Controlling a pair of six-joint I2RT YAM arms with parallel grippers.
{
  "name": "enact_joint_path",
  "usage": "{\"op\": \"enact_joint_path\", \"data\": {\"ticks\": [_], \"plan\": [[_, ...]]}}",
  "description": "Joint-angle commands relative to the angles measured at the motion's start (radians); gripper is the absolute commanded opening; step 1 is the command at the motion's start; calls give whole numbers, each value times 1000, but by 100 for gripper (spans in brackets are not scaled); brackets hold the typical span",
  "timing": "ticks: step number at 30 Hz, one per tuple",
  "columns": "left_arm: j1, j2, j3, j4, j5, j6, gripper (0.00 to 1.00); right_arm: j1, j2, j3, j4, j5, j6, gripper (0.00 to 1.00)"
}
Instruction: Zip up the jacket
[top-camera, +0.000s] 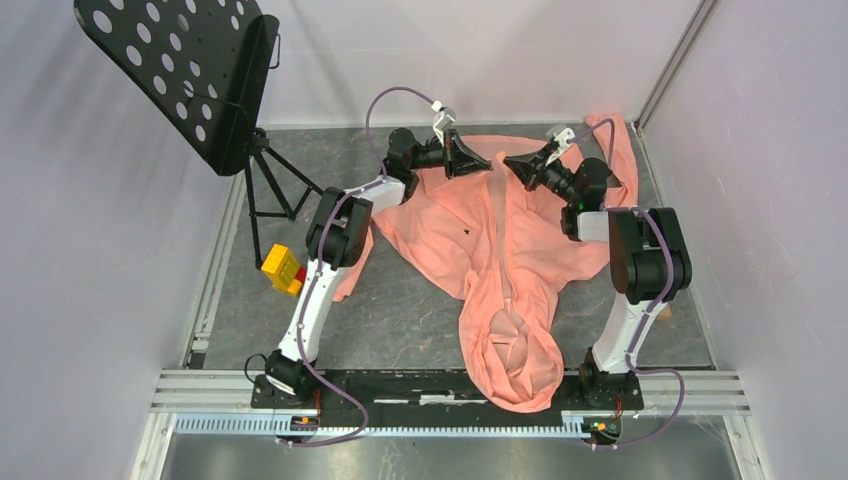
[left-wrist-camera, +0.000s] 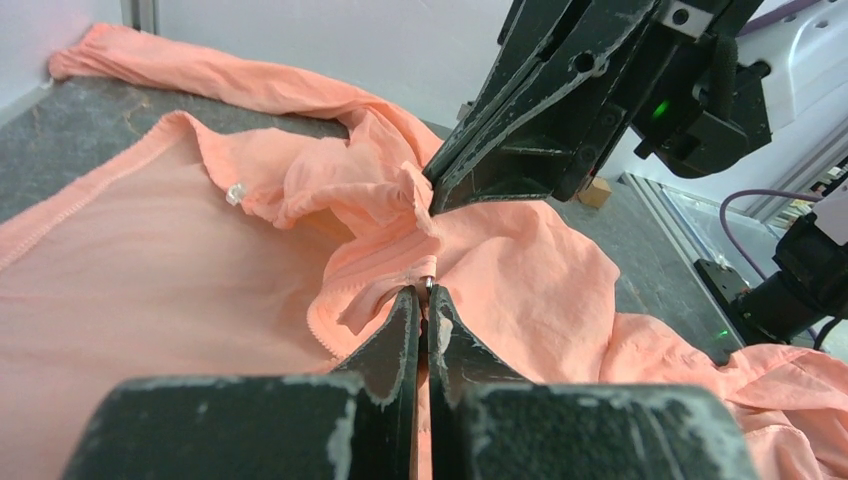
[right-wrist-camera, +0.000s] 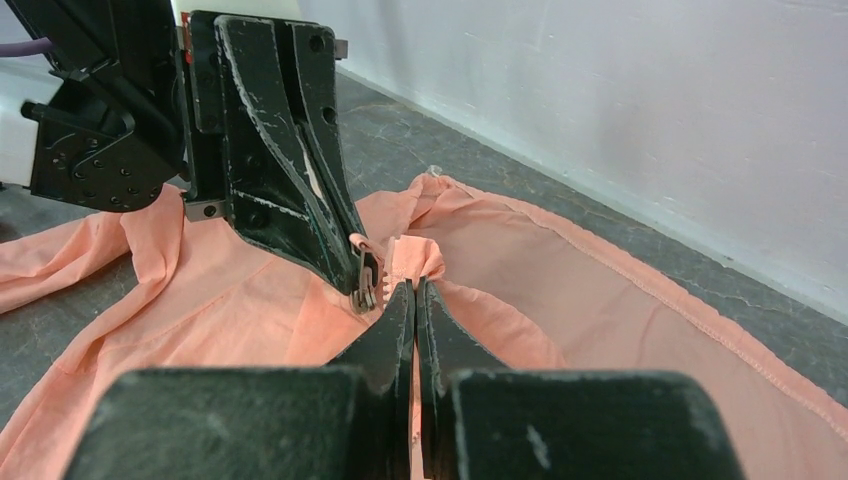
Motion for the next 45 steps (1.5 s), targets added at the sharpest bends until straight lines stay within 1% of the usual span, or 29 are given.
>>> {"op": "enact_joint_path", "data": {"ticks": [1, 3, 6, 8, 12, 15, 21, 30, 35, 45], "plan": [[9, -50, 14, 115, 3, -26, 2, -3, -4, 30, 57, -38, 3, 0], [13, -52, 7, 143, 2, -44, 2, 5, -9, 38, 16, -44, -31, 0], [17, -64, -16, 157, -11, -44, 2, 27, -15, 68, -119, -25, -121, 0], [22, -72, -25, 159, -22, -42, 2, 38, -16, 81, -172, -7, -160, 0], [31, -83, -43, 172, -33, -41, 2, 43, -8, 88, -174, 0, -158, 0], [40, -80, -42, 175, -37, -49, 2, 53, -6, 105, -217, -12, -180, 0], [51, -74, -40, 223, -45, -95, 2, 56, -6, 107, -231, 8, -180, 0], [50, -65, -30, 235, -43, -119, 2, 63, 0, 110, -194, 3, -160, 0], [48, -51, -9, 259, -37, -158, 2, 70, -3, 110, -200, 21, -171, 0], [48, -57, -12, 212, -45, -132, 2, 75, -18, 79, -148, 50, -156, 0]]}}
